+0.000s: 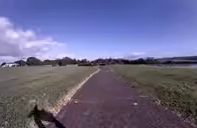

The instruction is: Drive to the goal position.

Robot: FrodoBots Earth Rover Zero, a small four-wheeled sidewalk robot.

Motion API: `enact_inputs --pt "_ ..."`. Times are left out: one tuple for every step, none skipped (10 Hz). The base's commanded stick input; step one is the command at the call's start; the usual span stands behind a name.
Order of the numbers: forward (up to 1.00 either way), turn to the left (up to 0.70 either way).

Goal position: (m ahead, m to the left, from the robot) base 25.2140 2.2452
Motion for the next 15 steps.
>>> enact_inputs --pt "0.7 0.0" --pt "0.7 0.0" --pt "0.7 0.0" --pt "0.7 0.0" --pt "0.7 0.0" --pt "0.7 0.0" --pt "0.7 0.0" --pt "0.7 0.0" --pt "0.7 0.0" --pt "0.7 0.0" --pt "0.7 0.0" --pt "0.7 0.0" --pt "0.7 0.0" --pt "0.7 0.0" --pt "0.7 0.0"
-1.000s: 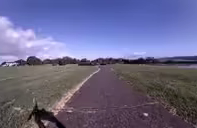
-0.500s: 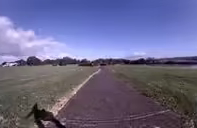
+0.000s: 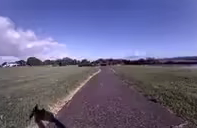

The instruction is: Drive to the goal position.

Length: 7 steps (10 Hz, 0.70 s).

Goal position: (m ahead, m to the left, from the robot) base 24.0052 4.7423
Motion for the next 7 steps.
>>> enact_inputs --pt "0.7 0.0" --pt "0.7 0.0" --pt "0.7 0.0" --pt "0.7 0.0" --pt "0.7 0.0" --pt "0.7 0.0" --pt "0.7 0.0"
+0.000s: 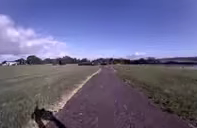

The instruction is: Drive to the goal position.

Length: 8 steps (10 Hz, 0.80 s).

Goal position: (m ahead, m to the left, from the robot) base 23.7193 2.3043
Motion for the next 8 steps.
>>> enact_inputs --pt "0.7 0.0" --pt "0.7 0.0" --pt "0.7 0.0" --pt "0.7 0.0" --pt "0.7 0.0" --pt "0.7 0.0" --pt "0.7 0.0" --pt "0.7 -0.02"
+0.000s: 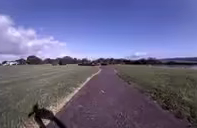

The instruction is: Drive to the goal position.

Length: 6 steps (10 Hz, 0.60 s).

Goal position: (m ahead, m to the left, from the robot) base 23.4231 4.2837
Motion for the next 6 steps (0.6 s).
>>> enact_inputs --pt "0.7 -0.08" --pt "0.7 -0.13" --pt "0.7 -0.14" --pt "0.7 -0.14" --pt "0.7 -0.01" --pt "0.7 0.0"
